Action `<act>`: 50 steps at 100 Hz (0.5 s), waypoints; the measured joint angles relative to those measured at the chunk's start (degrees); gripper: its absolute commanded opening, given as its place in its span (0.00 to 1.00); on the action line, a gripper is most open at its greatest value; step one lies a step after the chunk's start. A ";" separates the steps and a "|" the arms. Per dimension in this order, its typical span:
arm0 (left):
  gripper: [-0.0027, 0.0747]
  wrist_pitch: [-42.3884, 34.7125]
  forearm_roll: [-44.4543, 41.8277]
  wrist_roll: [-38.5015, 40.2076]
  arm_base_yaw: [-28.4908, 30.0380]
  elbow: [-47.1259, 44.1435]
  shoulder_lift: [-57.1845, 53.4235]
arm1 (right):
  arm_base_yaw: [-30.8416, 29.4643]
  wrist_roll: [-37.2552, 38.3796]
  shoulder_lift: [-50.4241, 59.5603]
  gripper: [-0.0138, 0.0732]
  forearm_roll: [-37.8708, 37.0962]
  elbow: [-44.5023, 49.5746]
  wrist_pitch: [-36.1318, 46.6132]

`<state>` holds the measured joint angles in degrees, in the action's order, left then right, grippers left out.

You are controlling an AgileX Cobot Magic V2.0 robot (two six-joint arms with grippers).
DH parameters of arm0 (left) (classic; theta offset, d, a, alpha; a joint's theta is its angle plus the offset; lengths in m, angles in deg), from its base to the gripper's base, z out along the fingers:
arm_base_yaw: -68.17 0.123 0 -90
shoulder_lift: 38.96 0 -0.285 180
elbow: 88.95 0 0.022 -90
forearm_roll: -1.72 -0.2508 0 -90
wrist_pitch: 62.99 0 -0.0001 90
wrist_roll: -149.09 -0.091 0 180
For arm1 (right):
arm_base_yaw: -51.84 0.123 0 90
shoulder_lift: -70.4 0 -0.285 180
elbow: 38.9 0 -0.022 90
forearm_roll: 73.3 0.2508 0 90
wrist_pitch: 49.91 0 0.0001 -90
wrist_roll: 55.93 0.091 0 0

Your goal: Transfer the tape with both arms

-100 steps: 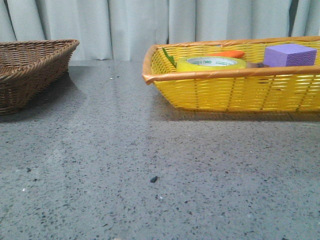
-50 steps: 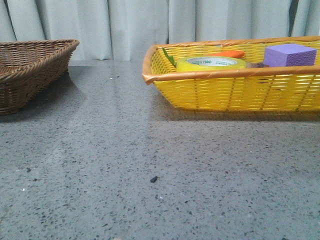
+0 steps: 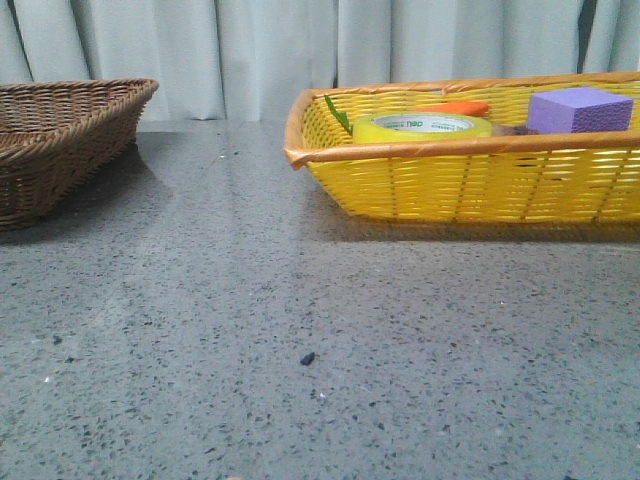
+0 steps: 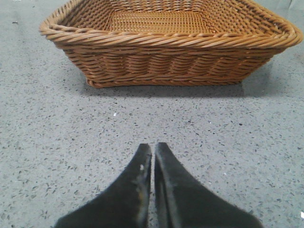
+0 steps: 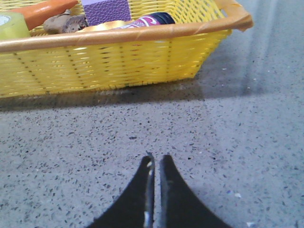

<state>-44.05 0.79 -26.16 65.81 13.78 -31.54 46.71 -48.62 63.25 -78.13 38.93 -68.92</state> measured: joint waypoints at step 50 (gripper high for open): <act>0.01 -1.20 -0.41 0.00 0.00 0.00 0.00 | 0.00 0.00 0.00 0.08 0.00 0.00 0.50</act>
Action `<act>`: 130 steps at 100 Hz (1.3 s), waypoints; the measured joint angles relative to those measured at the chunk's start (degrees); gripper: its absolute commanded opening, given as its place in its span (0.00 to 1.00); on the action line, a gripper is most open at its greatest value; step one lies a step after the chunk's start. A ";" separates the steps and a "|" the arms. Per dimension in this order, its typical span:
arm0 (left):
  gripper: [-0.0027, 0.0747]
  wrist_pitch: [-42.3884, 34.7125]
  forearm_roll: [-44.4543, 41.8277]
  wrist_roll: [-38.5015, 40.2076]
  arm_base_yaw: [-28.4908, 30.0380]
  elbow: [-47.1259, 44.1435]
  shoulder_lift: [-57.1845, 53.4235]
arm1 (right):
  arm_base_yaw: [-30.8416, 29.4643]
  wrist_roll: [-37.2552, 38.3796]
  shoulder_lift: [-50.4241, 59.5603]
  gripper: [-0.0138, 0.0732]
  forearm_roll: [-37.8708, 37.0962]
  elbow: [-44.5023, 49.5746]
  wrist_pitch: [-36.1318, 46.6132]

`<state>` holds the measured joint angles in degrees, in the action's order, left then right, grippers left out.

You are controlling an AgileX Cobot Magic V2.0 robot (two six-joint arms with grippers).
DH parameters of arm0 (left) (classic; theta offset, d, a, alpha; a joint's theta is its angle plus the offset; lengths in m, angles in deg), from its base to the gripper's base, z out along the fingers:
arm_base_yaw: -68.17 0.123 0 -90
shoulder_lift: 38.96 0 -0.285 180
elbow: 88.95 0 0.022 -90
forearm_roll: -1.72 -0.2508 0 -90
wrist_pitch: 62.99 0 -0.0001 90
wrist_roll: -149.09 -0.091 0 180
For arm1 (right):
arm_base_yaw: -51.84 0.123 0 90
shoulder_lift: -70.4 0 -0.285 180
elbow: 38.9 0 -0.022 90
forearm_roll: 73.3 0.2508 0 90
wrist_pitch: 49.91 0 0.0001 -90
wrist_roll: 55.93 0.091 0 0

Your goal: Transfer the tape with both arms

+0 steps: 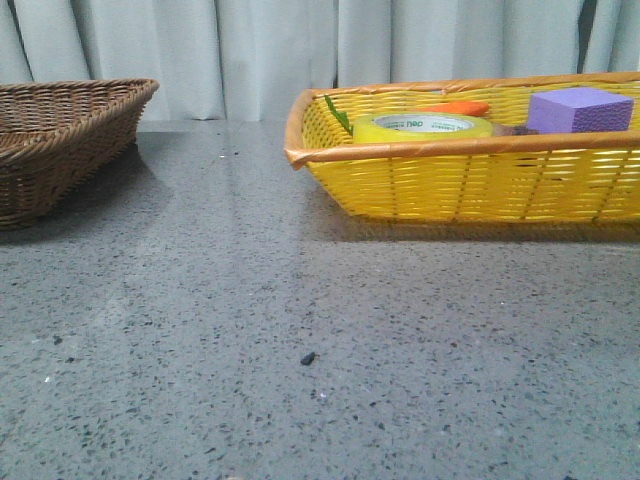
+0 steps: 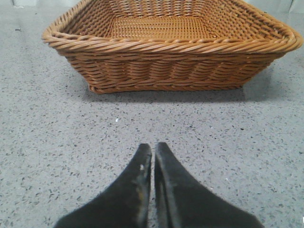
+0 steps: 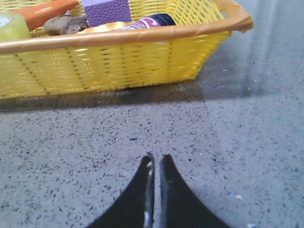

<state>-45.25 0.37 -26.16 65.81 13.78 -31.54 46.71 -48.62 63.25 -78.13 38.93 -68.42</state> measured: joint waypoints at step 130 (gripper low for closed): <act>0.01 -5.73 -1.10 -0.10 0.00 0.00 0.00 | 0.00 0.00 0.00 0.08 0.00 0.00 10.23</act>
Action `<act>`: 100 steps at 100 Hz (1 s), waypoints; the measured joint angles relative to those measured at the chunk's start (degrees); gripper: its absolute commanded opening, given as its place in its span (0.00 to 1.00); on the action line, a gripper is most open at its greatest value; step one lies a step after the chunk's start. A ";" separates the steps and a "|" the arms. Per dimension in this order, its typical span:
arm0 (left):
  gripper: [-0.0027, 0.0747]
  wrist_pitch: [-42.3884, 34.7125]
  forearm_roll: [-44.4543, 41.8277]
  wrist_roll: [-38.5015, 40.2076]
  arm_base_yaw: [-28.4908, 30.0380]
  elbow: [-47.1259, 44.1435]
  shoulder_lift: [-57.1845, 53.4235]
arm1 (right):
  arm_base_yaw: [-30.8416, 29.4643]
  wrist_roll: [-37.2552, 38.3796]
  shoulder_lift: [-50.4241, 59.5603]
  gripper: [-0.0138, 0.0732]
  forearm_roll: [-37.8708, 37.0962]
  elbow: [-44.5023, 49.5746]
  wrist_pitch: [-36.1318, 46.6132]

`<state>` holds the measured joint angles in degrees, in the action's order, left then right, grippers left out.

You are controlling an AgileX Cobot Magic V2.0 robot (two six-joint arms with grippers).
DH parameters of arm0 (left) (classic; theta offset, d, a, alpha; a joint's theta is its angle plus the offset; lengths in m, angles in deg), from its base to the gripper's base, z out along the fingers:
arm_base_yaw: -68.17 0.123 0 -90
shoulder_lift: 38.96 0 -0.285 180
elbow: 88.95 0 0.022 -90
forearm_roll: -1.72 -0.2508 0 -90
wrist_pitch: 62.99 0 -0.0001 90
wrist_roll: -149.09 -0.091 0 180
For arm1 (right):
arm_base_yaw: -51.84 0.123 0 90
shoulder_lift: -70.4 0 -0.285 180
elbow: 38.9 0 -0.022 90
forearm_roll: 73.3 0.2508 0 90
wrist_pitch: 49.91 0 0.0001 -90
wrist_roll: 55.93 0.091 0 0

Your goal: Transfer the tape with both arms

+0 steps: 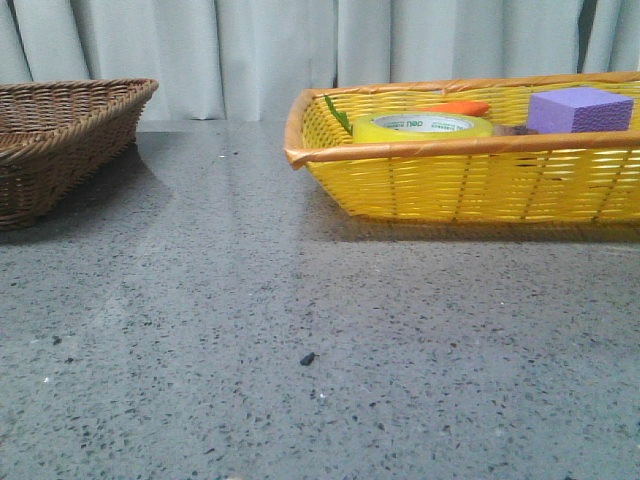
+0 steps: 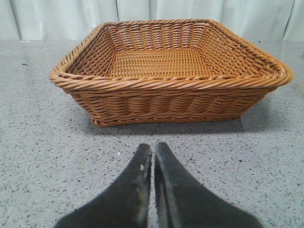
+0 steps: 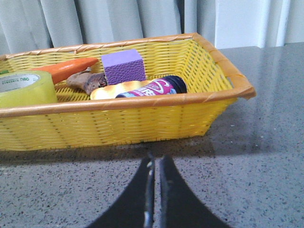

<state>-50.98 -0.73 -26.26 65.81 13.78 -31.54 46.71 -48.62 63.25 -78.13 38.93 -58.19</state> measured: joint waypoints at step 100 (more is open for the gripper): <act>0.01 -4.64 0.54 -0.10 0.00 0.22 0.00 | 0.00 0.00 0.00 0.08 0.64 -0.12 4.95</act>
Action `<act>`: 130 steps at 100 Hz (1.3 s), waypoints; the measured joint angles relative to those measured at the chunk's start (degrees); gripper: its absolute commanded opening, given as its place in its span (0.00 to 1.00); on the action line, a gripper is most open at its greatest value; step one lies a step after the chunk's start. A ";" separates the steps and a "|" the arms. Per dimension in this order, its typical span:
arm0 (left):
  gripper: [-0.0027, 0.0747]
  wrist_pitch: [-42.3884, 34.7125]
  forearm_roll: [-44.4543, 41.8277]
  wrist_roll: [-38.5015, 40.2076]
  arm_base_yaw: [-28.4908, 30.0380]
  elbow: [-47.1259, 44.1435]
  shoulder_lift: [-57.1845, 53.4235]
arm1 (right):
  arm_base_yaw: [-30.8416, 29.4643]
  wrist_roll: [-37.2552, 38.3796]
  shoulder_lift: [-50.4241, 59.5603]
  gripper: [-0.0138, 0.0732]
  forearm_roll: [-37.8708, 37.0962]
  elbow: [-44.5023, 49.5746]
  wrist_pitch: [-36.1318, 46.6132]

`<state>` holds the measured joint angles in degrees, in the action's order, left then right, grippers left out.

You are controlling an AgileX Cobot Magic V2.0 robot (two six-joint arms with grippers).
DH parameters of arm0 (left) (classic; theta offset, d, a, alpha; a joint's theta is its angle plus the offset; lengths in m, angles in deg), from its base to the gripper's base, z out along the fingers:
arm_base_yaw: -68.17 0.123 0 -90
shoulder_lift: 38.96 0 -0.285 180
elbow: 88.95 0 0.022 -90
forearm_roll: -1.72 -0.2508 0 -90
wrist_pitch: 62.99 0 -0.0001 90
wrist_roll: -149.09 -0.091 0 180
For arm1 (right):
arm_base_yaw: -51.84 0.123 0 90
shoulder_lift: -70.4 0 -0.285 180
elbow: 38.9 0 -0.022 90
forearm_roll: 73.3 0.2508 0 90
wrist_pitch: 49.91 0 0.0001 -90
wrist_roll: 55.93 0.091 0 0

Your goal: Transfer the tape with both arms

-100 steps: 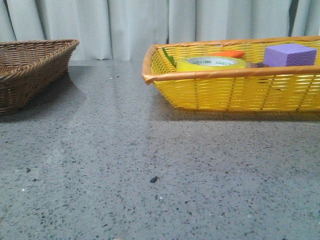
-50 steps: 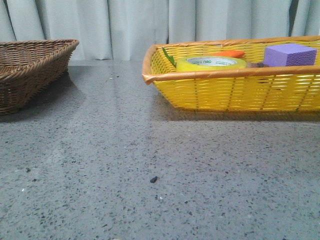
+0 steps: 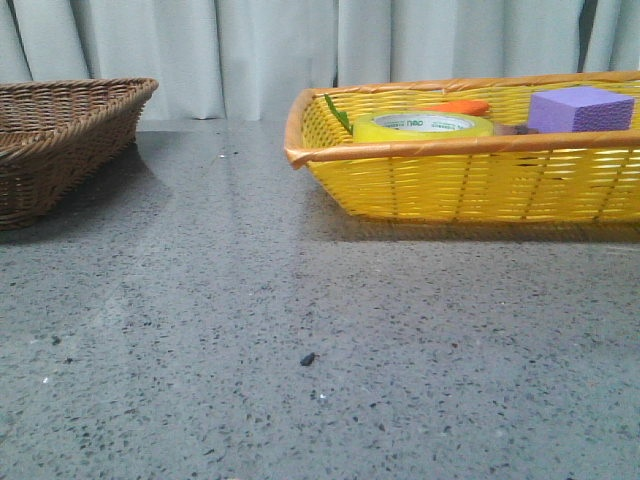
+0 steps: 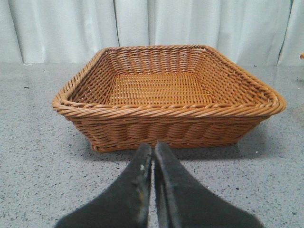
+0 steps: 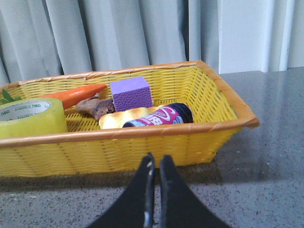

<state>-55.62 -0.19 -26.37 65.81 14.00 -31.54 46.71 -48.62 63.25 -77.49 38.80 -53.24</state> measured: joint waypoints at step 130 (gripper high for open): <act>0.01 0.40 0.88 0.00 0.00 20.63 21.92 | 18.24 -7.77 -58.99 0.35 7.29 -59.92 -38.90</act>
<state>-55.22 0.69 -26.37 65.81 34.63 -9.62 64.95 -56.40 4.26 -70.20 -21.12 -92.14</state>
